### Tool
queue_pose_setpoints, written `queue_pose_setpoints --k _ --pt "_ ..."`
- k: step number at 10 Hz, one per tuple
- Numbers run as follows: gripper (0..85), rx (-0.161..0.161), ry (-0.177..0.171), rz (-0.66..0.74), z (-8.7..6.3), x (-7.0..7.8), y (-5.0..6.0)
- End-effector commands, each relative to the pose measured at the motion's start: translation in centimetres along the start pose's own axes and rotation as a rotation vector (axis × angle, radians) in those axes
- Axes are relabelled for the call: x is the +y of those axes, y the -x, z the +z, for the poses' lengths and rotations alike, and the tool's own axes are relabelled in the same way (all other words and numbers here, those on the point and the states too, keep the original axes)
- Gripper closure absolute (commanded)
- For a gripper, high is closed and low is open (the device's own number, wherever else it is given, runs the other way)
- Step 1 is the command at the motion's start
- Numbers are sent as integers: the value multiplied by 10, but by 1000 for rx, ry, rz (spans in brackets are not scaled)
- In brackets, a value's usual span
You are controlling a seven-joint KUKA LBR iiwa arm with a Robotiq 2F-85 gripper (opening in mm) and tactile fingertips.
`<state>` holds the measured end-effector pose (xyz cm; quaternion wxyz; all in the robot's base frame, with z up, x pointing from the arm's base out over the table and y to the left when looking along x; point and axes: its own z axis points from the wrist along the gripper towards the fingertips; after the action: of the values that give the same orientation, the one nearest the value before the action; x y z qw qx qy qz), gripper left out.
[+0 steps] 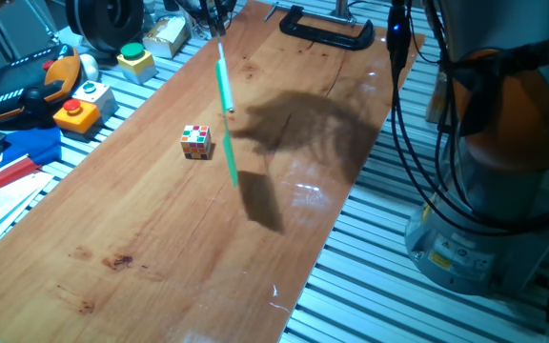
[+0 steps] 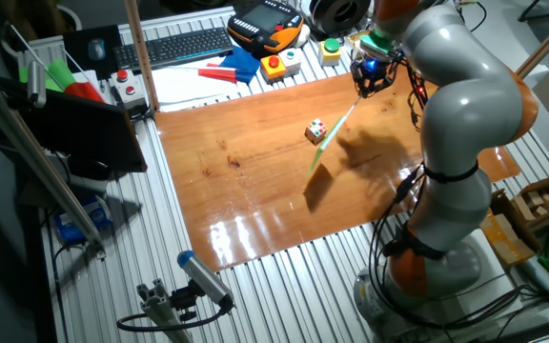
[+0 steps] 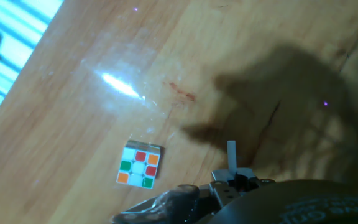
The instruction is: Wave the flag
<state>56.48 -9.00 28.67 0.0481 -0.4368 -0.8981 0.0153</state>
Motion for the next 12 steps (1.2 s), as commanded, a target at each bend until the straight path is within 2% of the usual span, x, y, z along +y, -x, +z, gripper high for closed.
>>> queue_pose_setpoints --k 1,4,7,8,9,10,12 --pt "843 -68 -63 -913 0 0 -1" --pt "843 -82 -63 -988 0 1 1" --pt "843 -79 -37 -912 2 2 -1" --pt "843 -60 -12 -790 2 2 -2" --pt "843 -61 0 -637 2 2 -2" --pt "843 -61 17 -397 2 2 -2" --pt "843 -64 56 -24 2 2 -2"
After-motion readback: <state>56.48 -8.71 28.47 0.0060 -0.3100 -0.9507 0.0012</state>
